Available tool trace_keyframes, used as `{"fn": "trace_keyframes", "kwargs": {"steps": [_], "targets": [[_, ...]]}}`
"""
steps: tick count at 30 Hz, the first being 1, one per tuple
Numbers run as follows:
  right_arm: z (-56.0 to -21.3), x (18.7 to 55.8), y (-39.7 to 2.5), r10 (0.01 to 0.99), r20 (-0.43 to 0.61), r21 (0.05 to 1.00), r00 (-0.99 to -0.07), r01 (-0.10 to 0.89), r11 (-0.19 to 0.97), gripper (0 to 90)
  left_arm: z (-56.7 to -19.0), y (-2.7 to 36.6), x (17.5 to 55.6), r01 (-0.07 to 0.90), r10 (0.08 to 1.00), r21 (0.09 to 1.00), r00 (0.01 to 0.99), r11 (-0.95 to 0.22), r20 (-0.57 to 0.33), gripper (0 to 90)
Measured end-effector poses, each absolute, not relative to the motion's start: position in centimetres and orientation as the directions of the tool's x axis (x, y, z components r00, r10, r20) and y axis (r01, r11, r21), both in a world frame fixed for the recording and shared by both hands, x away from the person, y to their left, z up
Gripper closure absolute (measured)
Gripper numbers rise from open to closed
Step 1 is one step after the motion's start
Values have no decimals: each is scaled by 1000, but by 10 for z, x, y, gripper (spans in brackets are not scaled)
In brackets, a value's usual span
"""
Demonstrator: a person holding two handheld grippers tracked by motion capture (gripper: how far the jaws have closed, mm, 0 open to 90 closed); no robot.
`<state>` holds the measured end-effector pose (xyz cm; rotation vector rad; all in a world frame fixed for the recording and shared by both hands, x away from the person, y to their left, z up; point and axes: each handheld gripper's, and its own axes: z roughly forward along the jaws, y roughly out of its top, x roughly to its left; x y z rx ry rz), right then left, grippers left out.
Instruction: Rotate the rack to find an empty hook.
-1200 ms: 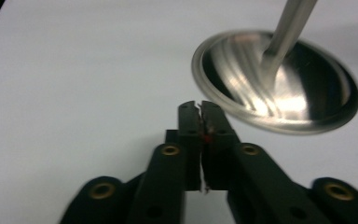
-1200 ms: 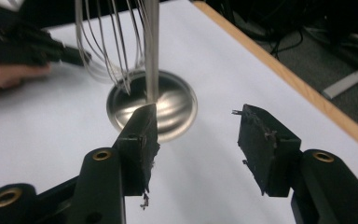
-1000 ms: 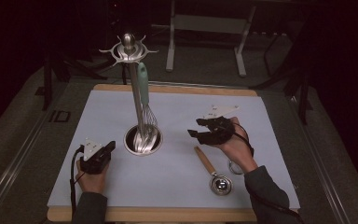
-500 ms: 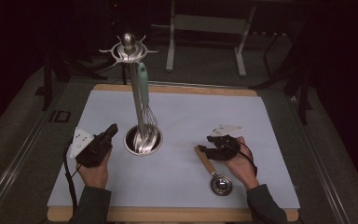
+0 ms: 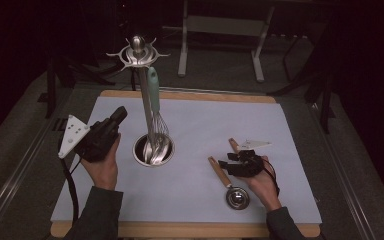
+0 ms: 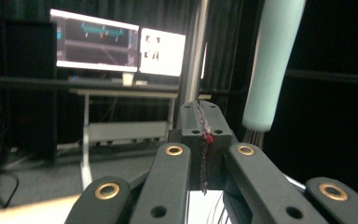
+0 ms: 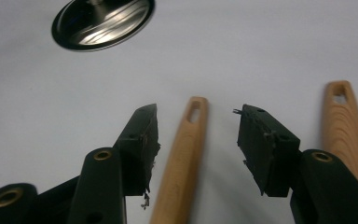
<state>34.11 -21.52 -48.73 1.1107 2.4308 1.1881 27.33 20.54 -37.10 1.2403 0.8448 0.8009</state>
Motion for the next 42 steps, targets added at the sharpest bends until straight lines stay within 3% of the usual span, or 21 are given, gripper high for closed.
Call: {"fn": "trace_keyframes", "kwargs": {"steps": [19, 42], "targets": [[-489, 343, -225, 732, 150, 748, -665, 560, 355, 471, -298, 185, 287, -203, 870, 968, 492, 145, -27, 900], [-486, 342, -229, 737, 156, 751, -658, 564, 344, 471, -295, 195, 300, -195, 893, 970, 448, 144, -42, 900]]}}
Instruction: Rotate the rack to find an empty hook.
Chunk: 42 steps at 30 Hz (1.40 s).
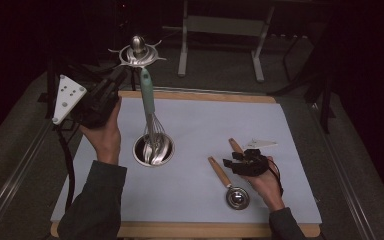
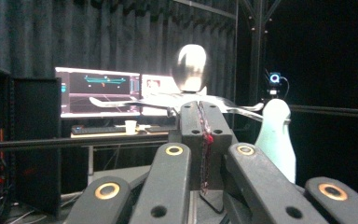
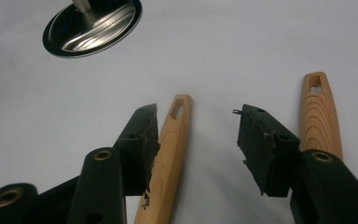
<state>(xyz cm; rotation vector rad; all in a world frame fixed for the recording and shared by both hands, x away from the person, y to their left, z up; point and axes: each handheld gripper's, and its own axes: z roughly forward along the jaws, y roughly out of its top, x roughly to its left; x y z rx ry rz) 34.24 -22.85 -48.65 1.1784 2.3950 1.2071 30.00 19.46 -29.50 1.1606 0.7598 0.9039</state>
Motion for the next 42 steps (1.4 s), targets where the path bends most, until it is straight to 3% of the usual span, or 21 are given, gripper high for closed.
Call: {"fn": "trace_keyframes", "kwargs": {"steps": [18, 42], "targets": [[-486, 343, -231, 739, 161, 753, -654, 565, 336, 471, -294, 209, 318, -167, 912, 964, 389, 208, -129, 900], [-483, 343, -238, 748, 161, 761, -644, 564, 322, 471, -294, 221, 321, -119, 917, 978, 382, 170, -113, 900]]}}
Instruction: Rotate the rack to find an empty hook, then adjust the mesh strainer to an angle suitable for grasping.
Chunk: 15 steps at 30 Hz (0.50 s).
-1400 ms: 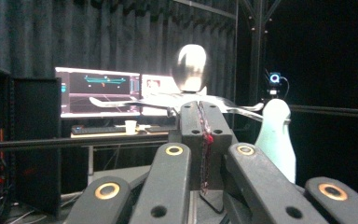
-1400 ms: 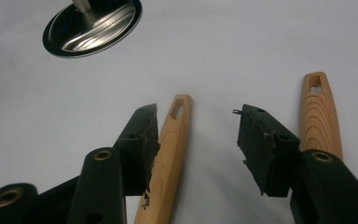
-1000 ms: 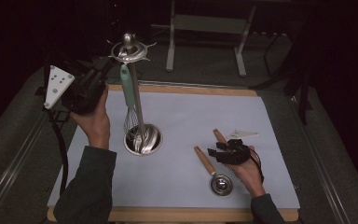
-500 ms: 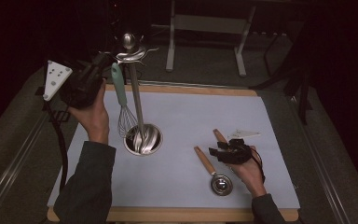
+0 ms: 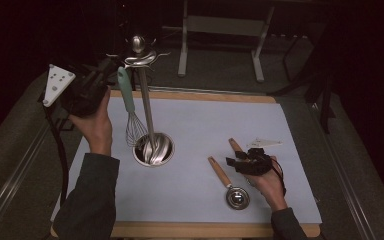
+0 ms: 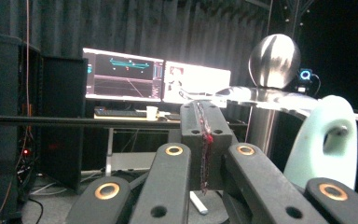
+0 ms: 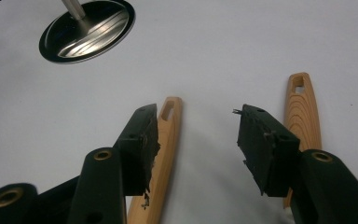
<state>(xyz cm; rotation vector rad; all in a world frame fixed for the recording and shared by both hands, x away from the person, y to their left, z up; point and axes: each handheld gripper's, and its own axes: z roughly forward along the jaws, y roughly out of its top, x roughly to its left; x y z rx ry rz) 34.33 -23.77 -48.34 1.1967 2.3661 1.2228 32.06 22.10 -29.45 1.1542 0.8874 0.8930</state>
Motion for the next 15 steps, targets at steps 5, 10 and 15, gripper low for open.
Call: {"fn": "trace_keyframes", "kwargs": {"steps": [5, 10, 15], "targets": [[-484, 344, -240, 751, 162, 760, -640, 567, 319, 471, -302, 227, 316, -88, 912, 987, 401, 137, -91, 900], [-483, 344, -241, 754, 162, 759, -637, 568, 317, 471, -316, 230, 313, -30, 898, 995, 435, 90, -68, 893], [-480, 343, -242, 755, 162, 765, -635, 564, 311, 472, -332, 234, 309, 8, 893, 999, 447, 50, -48, 887]]}}
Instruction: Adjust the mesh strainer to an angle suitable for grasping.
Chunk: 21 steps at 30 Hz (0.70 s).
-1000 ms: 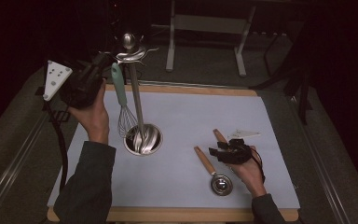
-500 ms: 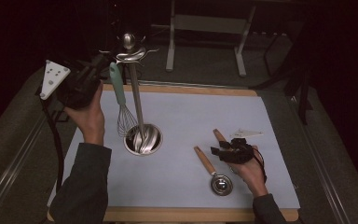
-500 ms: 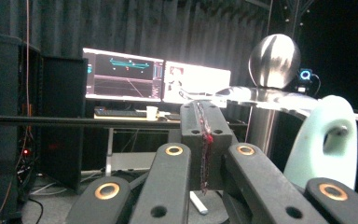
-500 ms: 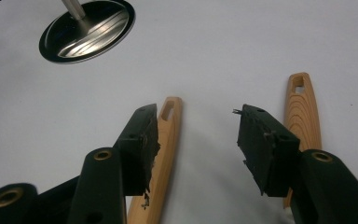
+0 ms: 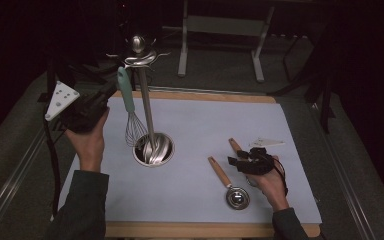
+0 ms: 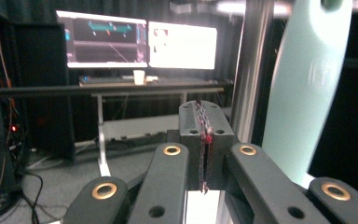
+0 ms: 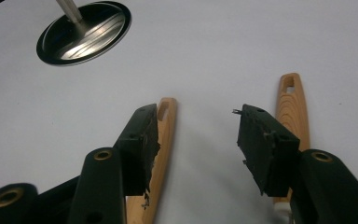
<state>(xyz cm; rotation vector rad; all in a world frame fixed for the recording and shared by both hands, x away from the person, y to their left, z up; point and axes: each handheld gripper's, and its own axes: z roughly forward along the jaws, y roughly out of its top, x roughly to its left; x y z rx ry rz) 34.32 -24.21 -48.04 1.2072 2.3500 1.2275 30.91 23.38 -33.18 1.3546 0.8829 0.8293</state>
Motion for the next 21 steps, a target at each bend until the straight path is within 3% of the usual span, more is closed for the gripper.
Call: {"fn": "trace_keyframes", "kwargs": {"steps": [12, 21], "targets": [[-469, 342, -258, 780, 131, 776, -612, 553, 304, 536, -384, 246, 296, 132, 890, 991, 452, 8, -67, 857], [-462, 354, -272, 794, 21, 709, -608, 569, 417, 665, -436, 253, 290, 254, 892, 967, 438, -5, -110, 822]]}}
